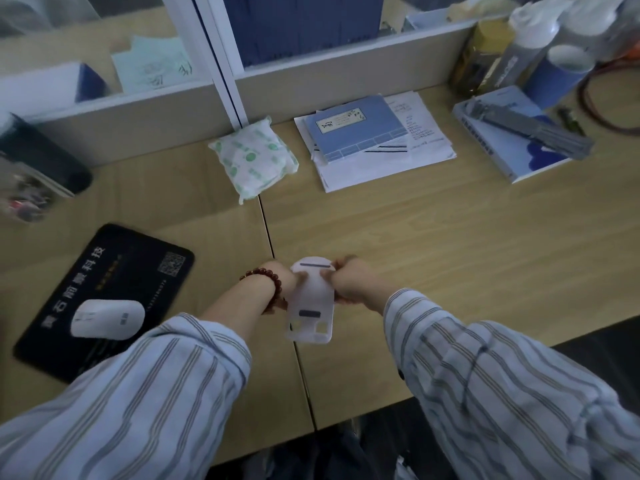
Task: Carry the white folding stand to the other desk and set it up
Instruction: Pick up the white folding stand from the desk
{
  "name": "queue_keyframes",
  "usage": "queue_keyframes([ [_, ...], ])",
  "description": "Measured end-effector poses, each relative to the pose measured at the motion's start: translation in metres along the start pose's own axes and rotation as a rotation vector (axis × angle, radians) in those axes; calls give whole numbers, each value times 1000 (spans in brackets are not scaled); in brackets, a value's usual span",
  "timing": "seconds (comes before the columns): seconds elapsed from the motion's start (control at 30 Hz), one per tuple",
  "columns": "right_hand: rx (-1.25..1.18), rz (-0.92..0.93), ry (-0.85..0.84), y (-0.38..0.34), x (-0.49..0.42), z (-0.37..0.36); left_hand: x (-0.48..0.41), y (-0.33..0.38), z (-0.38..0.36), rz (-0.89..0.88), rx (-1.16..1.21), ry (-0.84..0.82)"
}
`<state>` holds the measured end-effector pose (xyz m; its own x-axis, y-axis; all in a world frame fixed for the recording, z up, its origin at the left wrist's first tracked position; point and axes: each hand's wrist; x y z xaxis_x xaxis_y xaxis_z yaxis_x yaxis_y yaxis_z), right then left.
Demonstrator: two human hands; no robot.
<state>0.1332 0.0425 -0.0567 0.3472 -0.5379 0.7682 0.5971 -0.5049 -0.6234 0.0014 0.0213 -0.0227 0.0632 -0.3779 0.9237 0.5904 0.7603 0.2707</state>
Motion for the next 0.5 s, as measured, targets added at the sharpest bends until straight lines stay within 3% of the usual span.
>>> queue_keyframes([
  [0.27,-3,208,164,-48,59,33,47,34,10,-382,20,351],
  [0.5,-83,379,318,-71,154,46,125,47,9,-640,-8,540],
])
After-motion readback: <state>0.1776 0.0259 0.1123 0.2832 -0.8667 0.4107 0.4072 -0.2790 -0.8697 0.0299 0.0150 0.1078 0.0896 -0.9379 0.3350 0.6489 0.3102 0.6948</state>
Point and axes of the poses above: each hand's wrist, its own x-axis away from the middle knuckle, its own z-axis out of the back of the hand, y = z × x, and after that the axes turned 12 degrees about -y, right-handed
